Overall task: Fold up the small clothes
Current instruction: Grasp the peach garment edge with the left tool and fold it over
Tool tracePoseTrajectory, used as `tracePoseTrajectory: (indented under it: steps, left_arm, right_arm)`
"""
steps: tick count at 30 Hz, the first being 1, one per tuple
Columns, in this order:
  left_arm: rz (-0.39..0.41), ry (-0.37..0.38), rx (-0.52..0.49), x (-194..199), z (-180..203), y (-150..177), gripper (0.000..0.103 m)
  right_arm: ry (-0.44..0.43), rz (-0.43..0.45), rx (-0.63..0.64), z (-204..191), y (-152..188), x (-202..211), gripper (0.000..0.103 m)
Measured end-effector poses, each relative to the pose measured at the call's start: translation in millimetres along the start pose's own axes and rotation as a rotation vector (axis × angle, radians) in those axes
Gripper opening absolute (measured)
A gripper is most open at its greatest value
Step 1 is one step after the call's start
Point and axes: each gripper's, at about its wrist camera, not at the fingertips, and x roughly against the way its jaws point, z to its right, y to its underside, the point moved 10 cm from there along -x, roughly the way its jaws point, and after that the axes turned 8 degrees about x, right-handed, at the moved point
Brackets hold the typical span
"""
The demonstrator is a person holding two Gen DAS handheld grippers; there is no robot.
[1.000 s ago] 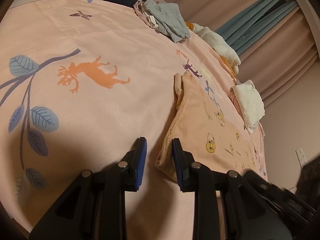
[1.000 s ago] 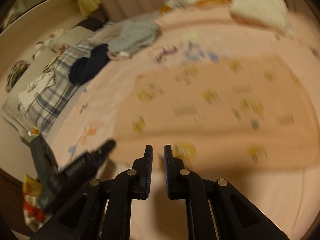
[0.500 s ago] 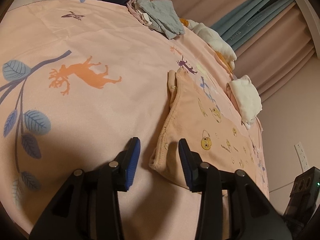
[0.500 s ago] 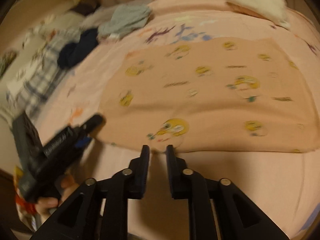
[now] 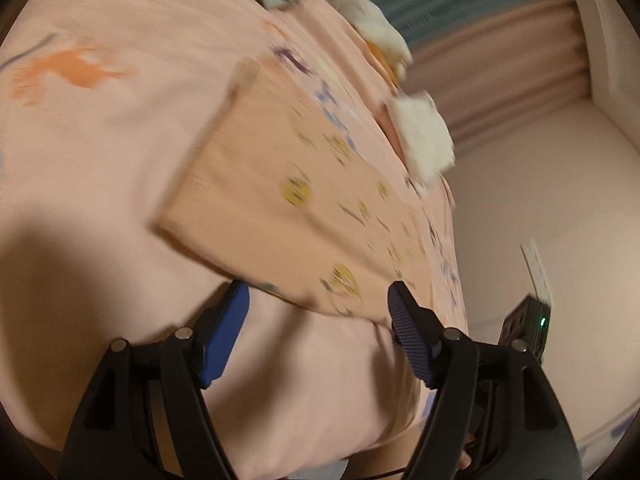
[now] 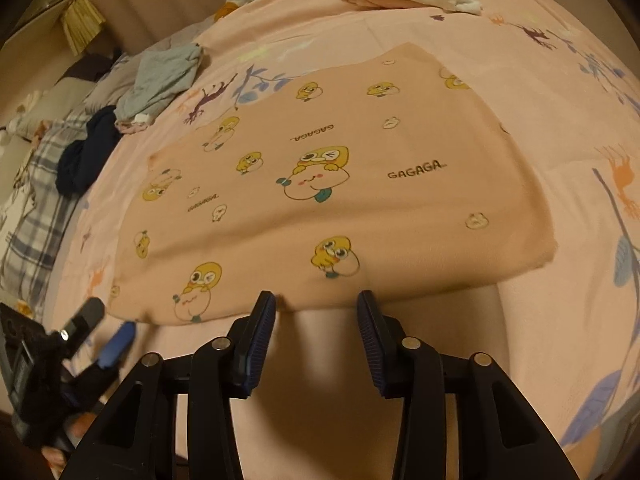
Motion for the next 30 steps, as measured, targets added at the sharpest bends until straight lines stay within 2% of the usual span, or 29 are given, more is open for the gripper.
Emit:
tracePoseTrajectory:
  steps: [3, 4, 8, 14, 16, 18, 19, 20, 21, 22, 23, 25, 27, 30]
  left_arm:
    - [0.058, 0.002, 0.039, -7.9, -0.2, -6.0, 0.075]
    - [0.092, 0.015, 0.069, -9.3, -2.9, -12.4, 0.075]
    - [0.174, 0.044, 0.138, -10.4, -6.9, -30.9, 0.073]
    - [0.241, -0.080, 0.067, -27.1, -3.2, -46.9, 0.074]
    - [0.256, -0.127, 0.026, -35.6, -2.9, -53.6, 0.074]
    - [0.278, -0.158, 0.022, -39.0, -5.2, -59.0, 0.070]
    - [0.293, -0.182, 0.032, -39.4, -8.4, -62.4, 0.061]
    - [0.300, -0.215, 0.044, -39.9, -12.9, -65.6, 0.055]
    - [0.300, -0.264, 0.049, -40.8, -18.8, -68.8, 0.040]
    - [0.303, -0.279, 0.048, -40.3, -23.8, -71.2, 0.035]
    - [0.307, -0.276, 0.056, -40.2, -27.3, -73.7, 0.033]
    - [0.315, -0.243, 0.105, -38.8, -33.3, -77.9, 0.027]
    - [0.315, -0.230, 0.118, -39.5, -33.2, -79.3, 0.025]
    - [0.328, -0.256, 0.077, -39.7, -30.6, -78.5, 0.024]
  right_arm:
    - [-0.012, 0.018, -0.043, 4.9, -3.8, 7.3, 0.068]
    - [-0.012, 0.028, -0.062, 8.5, -5.2, 9.3, 0.070]
    - [-0.019, 0.070, -0.103, 23.1, -9.3, 19.2, 0.070]
    - [-0.017, 0.149, -0.088, 33.0, -21.3, 27.9, 0.070]
    - [-0.036, 0.197, -0.025, 25.4, -33.0, 31.2, 0.061]
    - [-0.012, 0.238, 0.078, 15.2, -48.3, 34.1, 0.054]
    - [0.040, 0.251, 0.141, 10.0, -58.5, 33.3, 0.051]
    - [0.070, 0.261, 0.180, 6.3, -64.8, 31.9, 0.049]
    - [0.094, 0.270, 0.222, 1.8, -71.8, 29.2, 0.042]
    - [0.114, 0.274, 0.277, -3.5, -79.9, 23.0, 0.036]
    - [0.112, 0.269, 0.296, -6.1, -82.9, 17.8, 0.035]
    - [0.038, 0.251, 0.304, -11.4, -83.3, 4.0, 0.024]
    - [-0.049, 0.234, 0.294, -15.1, -79.8, -8.9, 0.023]
    - [-0.086, 0.181, 0.282, -12.7, -72.7, -27.3, 0.023]
